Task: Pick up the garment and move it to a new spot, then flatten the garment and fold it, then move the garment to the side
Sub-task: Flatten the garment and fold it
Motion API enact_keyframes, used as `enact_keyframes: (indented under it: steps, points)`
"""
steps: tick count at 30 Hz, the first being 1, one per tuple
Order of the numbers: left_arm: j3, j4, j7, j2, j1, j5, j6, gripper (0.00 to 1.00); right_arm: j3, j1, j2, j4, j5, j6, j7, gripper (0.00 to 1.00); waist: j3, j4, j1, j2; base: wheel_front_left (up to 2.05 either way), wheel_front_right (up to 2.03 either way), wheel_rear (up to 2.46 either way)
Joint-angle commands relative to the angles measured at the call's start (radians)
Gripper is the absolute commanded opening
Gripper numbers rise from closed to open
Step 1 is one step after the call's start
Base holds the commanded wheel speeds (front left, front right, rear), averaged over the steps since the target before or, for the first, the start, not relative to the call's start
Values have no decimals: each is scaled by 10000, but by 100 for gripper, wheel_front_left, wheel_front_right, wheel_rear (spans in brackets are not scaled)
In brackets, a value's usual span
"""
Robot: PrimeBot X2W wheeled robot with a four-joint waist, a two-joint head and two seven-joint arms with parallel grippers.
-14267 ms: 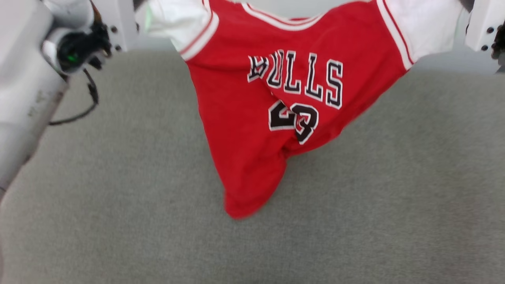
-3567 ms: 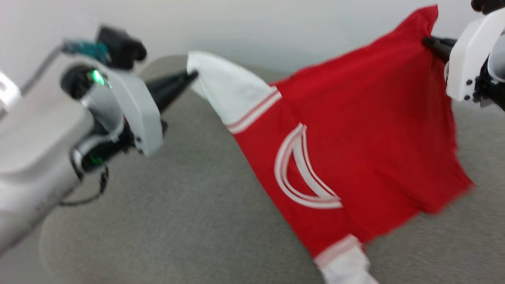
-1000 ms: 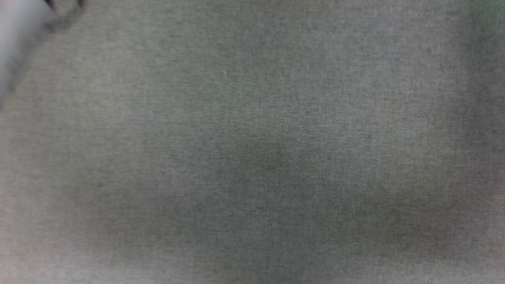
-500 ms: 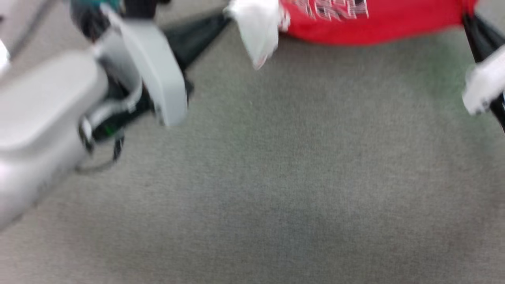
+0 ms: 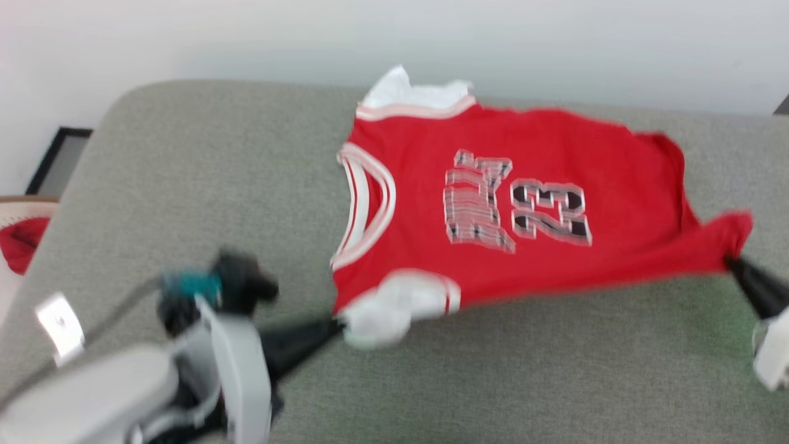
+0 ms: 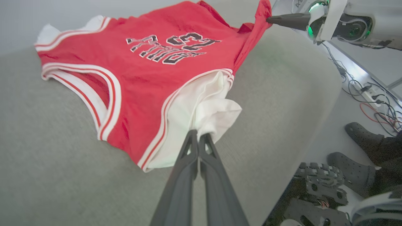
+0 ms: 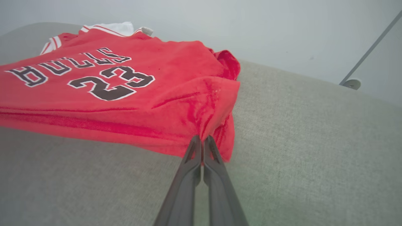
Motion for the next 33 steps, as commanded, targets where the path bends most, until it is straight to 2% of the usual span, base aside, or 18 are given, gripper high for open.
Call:
enact_keyframes:
  steps: [1,9,18,23,27,30,33]
  points:
    - [6,-88,17,118,691,164,23,0,-67,588,-129,-283,116,-13,42,0,-458,179,0,-1,0,0,0]
    - [3,-101,-321,216,3203,331,79,0,-509,3184,-417,-1457,-77,-14,136,0,-605,241,0,-1,0,0,0]
    - [74,-675,-753,462,4805,-634,1089,0,-1362,5302,-237,-2414,4,-13,536,0,-384,8,0,-1,0,0,0]
    - [150,-923,-639,775,4763,-566,1427,0,-1634,5877,-92,-3043,21,-13,1030,0,-288,-123,0,-1,0,0,0]
    - [441,-1240,-428,1314,4202,-271,1672,0,-2029,5916,-40,-3629,57,-13,1347,0,-163,-300,0,-1,0,0,0]
    - [714,-1463,-100,1683,3569,62,1674,0,-2494,5678,91,-3917,-12,-13,1556,0,-21,-453,0,-1,0,0,0]
    - [966,-1429,407,1838,2758,364,1404,0,-2898,5274,304,-4026,-219,-14,1942,0,132,-621,0,-1,0,0,0]
